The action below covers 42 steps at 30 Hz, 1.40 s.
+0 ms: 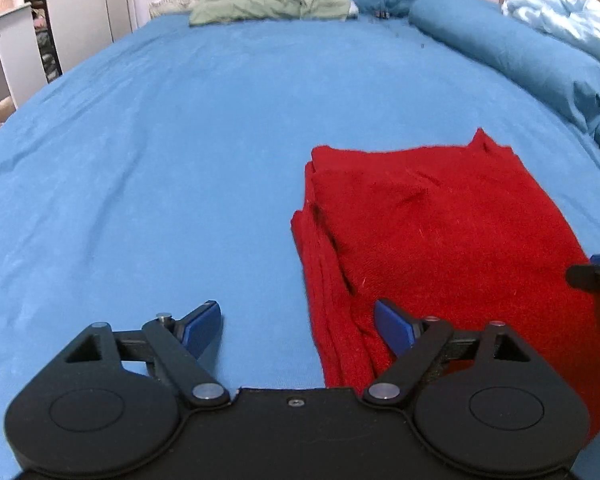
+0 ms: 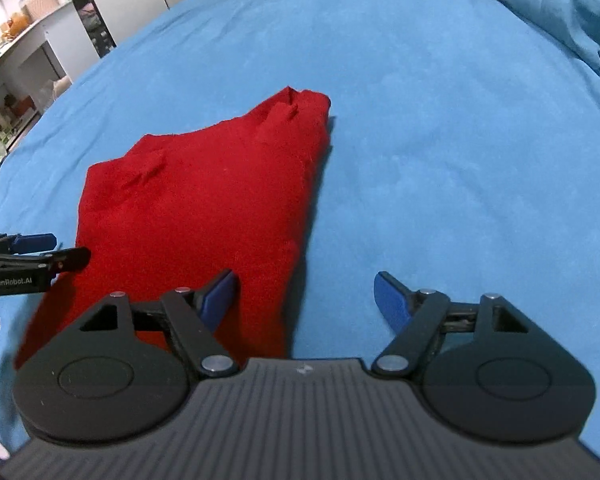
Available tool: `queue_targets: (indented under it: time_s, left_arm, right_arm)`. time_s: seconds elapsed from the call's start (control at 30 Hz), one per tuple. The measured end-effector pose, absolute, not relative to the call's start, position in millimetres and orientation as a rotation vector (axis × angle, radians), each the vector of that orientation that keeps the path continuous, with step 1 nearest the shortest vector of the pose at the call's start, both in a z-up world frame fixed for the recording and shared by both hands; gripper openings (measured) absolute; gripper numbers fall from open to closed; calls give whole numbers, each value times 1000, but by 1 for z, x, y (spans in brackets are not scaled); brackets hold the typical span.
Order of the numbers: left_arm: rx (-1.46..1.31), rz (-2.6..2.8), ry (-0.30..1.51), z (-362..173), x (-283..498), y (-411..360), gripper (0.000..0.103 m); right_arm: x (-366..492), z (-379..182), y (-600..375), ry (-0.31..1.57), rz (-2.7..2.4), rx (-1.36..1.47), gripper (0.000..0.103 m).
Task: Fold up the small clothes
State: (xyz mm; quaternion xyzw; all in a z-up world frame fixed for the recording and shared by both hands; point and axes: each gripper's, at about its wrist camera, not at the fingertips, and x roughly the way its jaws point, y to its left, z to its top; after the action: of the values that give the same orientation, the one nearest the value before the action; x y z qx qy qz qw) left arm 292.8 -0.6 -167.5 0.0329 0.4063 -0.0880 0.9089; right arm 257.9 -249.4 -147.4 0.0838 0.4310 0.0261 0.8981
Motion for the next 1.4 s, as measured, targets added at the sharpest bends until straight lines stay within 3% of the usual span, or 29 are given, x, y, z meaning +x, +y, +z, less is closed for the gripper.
queue_targets:
  time_s: [0.23, 0.4, 0.5, 0.7, 1.07, 1.4]
  left_arm:
    - [96, -152, 762, -141, 275, 2, 88]
    - [84, -150, 673, -65, 228, -3, 90]
    - [56, -144, 629, -15, 191, -4, 103]
    - [17, -150, 605, 42, 120, -2, 103]
    - [53, -109, 678, 21, 36, 4, 103]
    - [56, -112, 679, 11, 18, 8, 103]
  right_arm:
    - [236, -137, -246, 781, 37, 160, 94]
    - [185, -60, -234, 673, 11, 142, 96]
    - [150, -12, -228, 659, -16, 160, 103]
    - [79, 53, -206, 625, -53, 98, 103]
    - [4, 41, -168, 732, -120, 57, 103]
    - [-15, 17, -156, 781, -145, 70, 103]
